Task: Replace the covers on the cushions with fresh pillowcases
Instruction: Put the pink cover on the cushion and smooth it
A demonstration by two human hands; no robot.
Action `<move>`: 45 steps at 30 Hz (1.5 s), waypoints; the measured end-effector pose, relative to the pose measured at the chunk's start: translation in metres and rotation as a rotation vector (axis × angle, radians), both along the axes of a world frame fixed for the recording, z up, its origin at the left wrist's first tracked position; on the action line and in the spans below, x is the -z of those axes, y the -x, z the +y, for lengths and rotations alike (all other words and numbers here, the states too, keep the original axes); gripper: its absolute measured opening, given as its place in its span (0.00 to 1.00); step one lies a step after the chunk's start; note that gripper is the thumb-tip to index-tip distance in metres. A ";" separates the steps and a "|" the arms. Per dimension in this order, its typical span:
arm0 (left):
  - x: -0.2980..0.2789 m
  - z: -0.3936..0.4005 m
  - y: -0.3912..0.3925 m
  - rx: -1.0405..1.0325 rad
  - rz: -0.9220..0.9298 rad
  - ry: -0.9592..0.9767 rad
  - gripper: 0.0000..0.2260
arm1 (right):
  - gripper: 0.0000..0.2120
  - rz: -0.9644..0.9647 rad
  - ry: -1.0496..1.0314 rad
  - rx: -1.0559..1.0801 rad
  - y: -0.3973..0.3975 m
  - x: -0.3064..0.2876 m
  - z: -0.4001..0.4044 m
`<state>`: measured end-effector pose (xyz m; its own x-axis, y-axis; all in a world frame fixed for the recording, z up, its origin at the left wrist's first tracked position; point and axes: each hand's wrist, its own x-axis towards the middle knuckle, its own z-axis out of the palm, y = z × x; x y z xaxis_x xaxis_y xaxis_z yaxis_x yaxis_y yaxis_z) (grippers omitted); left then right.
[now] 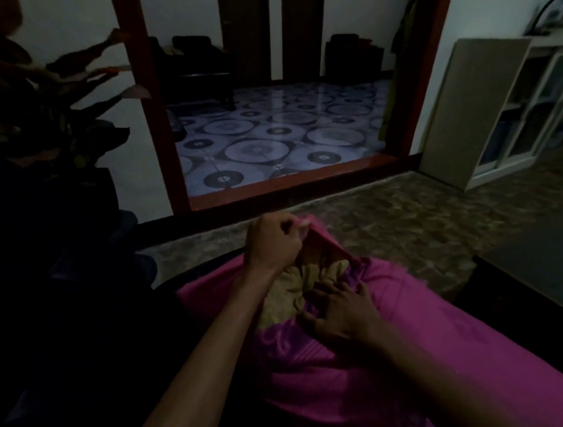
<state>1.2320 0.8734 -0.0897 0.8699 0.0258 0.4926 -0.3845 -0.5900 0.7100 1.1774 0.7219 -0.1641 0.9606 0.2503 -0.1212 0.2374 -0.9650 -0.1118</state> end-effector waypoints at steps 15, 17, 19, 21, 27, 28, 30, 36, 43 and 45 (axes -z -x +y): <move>-0.002 0.047 -0.032 0.214 0.823 -0.346 0.27 | 0.38 -0.097 -0.039 -0.026 0.010 0.016 0.001; 0.002 0.044 -0.042 0.107 0.714 -0.117 0.23 | 0.39 -0.081 -0.048 -0.066 0.019 0.012 -0.001; 0.002 0.039 -0.051 0.007 0.570 -0.167 0.17 | 0.39 -0.058 -0.058 -0.111 0.029 0.006 -0.003; 0.005 0.035 -0.055 -0.039 0.557 -0.231 0.20 | 0.38 -0.051 -0.057 -0.174 0.043 0.002 0.000; 0.035 0.035 -0.038 0.199 0.939 -0.183 0.32 | 0.32 -0.014 -0.072 -0.312 0.073 -0.001 0.009; 0.038 0.037 -0.035 0.165 0.849 -0.173 0.26 | 0.32 0.009 -0.072 -0.315 0.072 -0.004 0.008; 0.039 0.038 -0.030 0.092 0.628 -0.232 0.20 | 0.33 0.046 -0.065 -0.336 0.071 -0.008 0.007; 0.037 0.046 -0.006 -0.028 0.201 -0.168 0.23 | 0.15 0.083 -0.466 -0.151 0.047 -0.042 -0.002; 0.017 0.054 0.018 0.037 0.143 0.143 0.19 | 0.44 -0.068 -0.563 0.057 -0.018 -0.047 0.011; 0.008 0.058 0.016 0.075 0.133 0.302 0.13 | 0.37 0.040 -0.560 0.060 -0.022 -0.036 0.012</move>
<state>1.2156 0.9318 -0.0981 0.9312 0.0865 0.3541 -0.3109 -0.3189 0.8954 1.1996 0.7335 -0.1286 0.9724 0.2322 -0.0222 0.1691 -0.7675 -0.6184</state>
